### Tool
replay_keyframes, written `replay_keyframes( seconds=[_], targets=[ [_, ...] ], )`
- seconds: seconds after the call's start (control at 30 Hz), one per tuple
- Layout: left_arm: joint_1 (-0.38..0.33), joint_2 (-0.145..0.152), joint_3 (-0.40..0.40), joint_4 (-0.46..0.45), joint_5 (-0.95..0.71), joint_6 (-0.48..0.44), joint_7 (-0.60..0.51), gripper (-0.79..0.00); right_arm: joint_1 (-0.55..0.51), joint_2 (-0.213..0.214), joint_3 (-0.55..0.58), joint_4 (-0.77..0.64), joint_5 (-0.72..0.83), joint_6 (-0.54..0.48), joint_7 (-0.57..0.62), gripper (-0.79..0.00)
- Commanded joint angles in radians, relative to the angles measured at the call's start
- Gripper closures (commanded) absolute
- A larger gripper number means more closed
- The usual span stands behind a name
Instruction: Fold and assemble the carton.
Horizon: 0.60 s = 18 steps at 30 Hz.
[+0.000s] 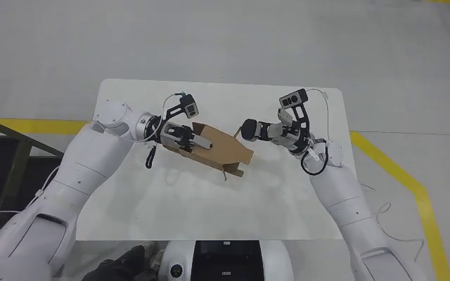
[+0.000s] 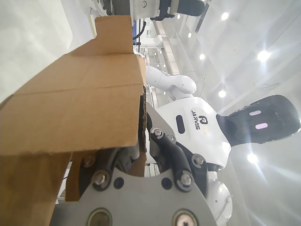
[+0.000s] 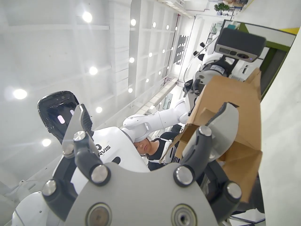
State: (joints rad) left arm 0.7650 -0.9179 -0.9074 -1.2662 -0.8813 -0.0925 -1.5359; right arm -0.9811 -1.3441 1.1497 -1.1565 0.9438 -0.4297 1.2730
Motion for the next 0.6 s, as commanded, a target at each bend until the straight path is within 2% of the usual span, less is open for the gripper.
replay_keyframes(
  seconds=[0.0,0.27,0.57],
  targets=[
    [0.001,0.004,-0.011,0.007,-0.011,-0.005,0.0,0.0,-0.007,0.005,0.023,0.0,-0.022,0.002,-0.038,-0.785],
    [0.004,0.018,-0.052,0.019,-0.062,-0.019,0.0,0.0,-0.057,0.027,0.076,-0.025,-0.143,0.054,-0.147,-0.785],
    [0.002,0.019,-0.064,0.007,-0.088,-0.018,0.0,0.0,-0.086,0.02,0.0,-0.032,-0.239,0.092,-0.162,-0.785]
  ],
)
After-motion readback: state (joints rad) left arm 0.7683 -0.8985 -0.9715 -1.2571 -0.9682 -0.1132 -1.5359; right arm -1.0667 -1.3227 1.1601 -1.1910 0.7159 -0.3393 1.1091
